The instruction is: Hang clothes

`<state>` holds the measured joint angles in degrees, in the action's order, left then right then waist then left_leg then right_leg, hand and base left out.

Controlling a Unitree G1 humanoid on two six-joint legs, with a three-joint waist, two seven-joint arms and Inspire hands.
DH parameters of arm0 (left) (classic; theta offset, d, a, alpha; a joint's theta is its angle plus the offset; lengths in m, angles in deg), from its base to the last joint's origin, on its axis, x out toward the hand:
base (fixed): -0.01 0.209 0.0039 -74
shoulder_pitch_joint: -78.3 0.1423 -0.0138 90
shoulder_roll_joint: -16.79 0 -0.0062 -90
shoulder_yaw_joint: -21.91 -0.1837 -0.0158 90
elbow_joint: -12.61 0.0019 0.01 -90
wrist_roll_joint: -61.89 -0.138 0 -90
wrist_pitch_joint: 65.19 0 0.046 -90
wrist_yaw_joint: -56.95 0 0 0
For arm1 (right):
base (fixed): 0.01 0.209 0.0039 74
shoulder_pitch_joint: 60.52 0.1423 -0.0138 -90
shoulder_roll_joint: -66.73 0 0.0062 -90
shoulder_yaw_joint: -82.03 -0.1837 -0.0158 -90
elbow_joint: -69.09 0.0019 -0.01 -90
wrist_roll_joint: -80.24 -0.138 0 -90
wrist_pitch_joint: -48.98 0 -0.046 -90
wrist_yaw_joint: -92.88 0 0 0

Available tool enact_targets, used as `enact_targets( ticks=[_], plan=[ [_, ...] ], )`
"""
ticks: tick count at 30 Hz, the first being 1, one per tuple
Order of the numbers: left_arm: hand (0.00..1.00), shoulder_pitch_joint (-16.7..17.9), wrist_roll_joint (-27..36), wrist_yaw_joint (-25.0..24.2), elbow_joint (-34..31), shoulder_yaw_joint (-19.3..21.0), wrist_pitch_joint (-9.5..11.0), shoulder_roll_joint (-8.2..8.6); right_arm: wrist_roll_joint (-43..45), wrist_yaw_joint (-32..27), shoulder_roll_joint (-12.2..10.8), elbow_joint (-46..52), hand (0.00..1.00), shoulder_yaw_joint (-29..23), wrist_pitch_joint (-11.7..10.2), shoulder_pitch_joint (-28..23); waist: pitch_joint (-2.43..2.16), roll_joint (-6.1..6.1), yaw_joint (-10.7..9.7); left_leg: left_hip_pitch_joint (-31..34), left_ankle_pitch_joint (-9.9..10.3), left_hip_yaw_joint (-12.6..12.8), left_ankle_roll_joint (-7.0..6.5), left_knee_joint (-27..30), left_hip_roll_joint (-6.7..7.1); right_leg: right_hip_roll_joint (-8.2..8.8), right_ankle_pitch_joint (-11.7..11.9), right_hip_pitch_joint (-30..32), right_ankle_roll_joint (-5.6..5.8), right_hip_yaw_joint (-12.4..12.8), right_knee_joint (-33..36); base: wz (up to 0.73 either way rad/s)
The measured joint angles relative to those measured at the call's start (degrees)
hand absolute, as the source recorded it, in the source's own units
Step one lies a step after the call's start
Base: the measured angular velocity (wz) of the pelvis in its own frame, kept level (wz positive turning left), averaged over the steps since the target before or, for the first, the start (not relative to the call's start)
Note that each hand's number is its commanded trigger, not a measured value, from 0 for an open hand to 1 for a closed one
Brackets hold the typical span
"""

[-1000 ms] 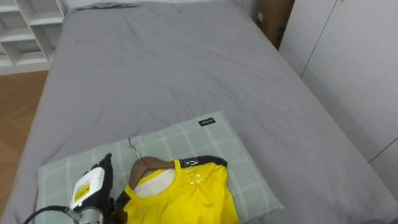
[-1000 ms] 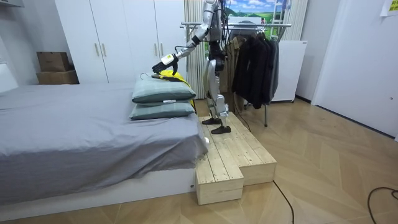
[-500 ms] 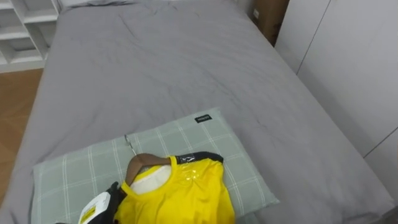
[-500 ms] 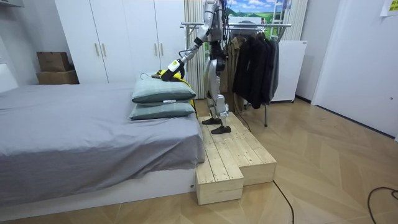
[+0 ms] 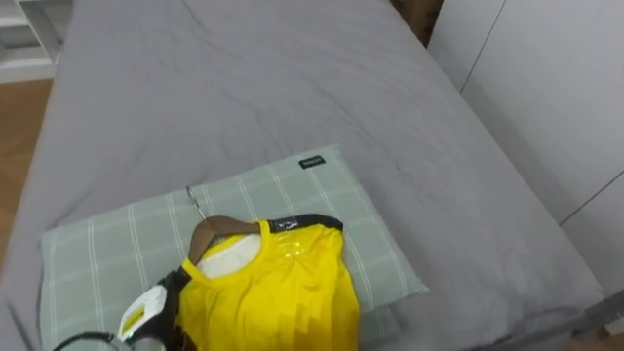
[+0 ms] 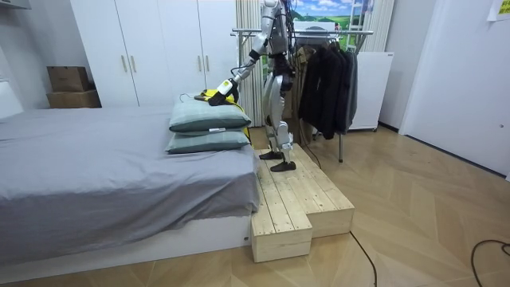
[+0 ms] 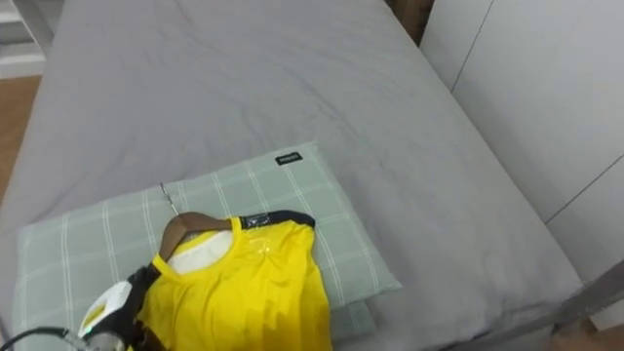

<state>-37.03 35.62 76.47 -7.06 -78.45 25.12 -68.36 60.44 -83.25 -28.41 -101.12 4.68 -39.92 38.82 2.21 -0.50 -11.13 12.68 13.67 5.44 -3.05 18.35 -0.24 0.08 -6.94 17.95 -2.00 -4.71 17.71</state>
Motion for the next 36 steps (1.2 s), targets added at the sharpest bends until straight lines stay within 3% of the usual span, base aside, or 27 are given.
enact_targets(
  ticks=[7, 10, 16, 20, 24, 26, 31, 36],
  plan=[
    [0.00, -3.92, 2.04, 1.13, 1.54, 1.04, 0.09, -0.16, -0.52, -0.04, -0.03, 0.14, 0.00, 1.78, -0.26, 1.74, 0.41, -0.20, 0.08, 4.87, -0.01, 0.08, 0.04, 2.12, 0.07, 0.36, 0.11, 4.42, -0.31, -0.13, 1.72, 0.00],
    [0.00, -4.51, 2.03, 2.53, 1.53, 1.18, 0.25, -0.86, -1.56, -0.02, -0.04, 0.14, 0.00, 2.09, -0.27, 1.83, 0.86, -0.99, 0.07, 6.17, -0.05, 0.73, 0.04, 2.36, 0.14, 0.37, 0.07, 6.32, -0.36, 0.67, 3.02, -0.07],
    [0.00, -5.49, 2.03, 4.16, 1.53, 1.19, 0.52, -1.93, -2.46, -0.09, 0.07, 0.12, 0.00, 2.43, -0.28, 2.03, 1.01, -1.76, -0.03, 8.79, -0.17, 1.38, 0.05, 3.60, 0.10, 0.21, 0.02, 9.46, -0.45, 1.72, 4.25, -0.05],
    [0.00, -7.70, 2.41, 4.69, 1.53, 1.19, 0.70, -3.05, -3.32, -0.88, -0.02, 0.19, 0.00, 2.45, -0.36, 2.70, 1.41, -2.88, 0.09, 11.65, -0.22, 1.27, 0.11, 5.51, 0.21, 0.67, -0.08, 12.35, -0.66, 1.44, 6.05, 0.04],
    [0.00, -8.99, 3.75, 5.11, 1.41, 1.12, 1.33, -3.34, -4.51, -1.96, 0.08, 0.22, 0.00, 3.10, -0.25, 3.03, 1.36, -3.33, 0.07, 14.24, -0.21, 0.95, 0.11, 7.37, 0.35, 0.89, -0.09, 14.58, -0.69, 1.37, 7.22, 0.06],
    [1.00, -9.60, 4.32, 5.09, 1.35, 1.06, 1.40, -3.60, -4.84, -1.93, 0.09, 0.23, 0.00, 3.65, -0.19, 3.01, 1.36, -3.34, -0.19, 15.41, -0.21, 0.57, 0.10, 8.42, 0.32, 0.83, -0.02, 15.15, -0.64, 1.33, 7.08, 0.07],
    [1.00, -9.84, 6.23, 5.05, 1.35, 0.89, 1.74, -3.96, -6.01, -1.84, 0.09, 0.27, 0.00, 5.45, -0.01, 2.94, 1.33, -3.40, -0.26, 15.94, -0.25, 0.68, -0.01, 8.53, 0.10, 0.65, 1.03, 15.20, -0.62, 1.30, 6.87, -0.01],
    [1.00, -10.08, 6.96, 6.17, 0.85, -0.41, 2.32, -6.24, -7.07, -1.81, 0.06, 0.40, 0.00, 6.45, -0.27, 2.97, 1.22, -3.22, -0.20, 16.23, -0.36, 0.89, -0.07, 8.57, -0.24, 0.39, 2.30, 15.09, -0.79, 1.23, 5.81, -0.03]
  ],
)
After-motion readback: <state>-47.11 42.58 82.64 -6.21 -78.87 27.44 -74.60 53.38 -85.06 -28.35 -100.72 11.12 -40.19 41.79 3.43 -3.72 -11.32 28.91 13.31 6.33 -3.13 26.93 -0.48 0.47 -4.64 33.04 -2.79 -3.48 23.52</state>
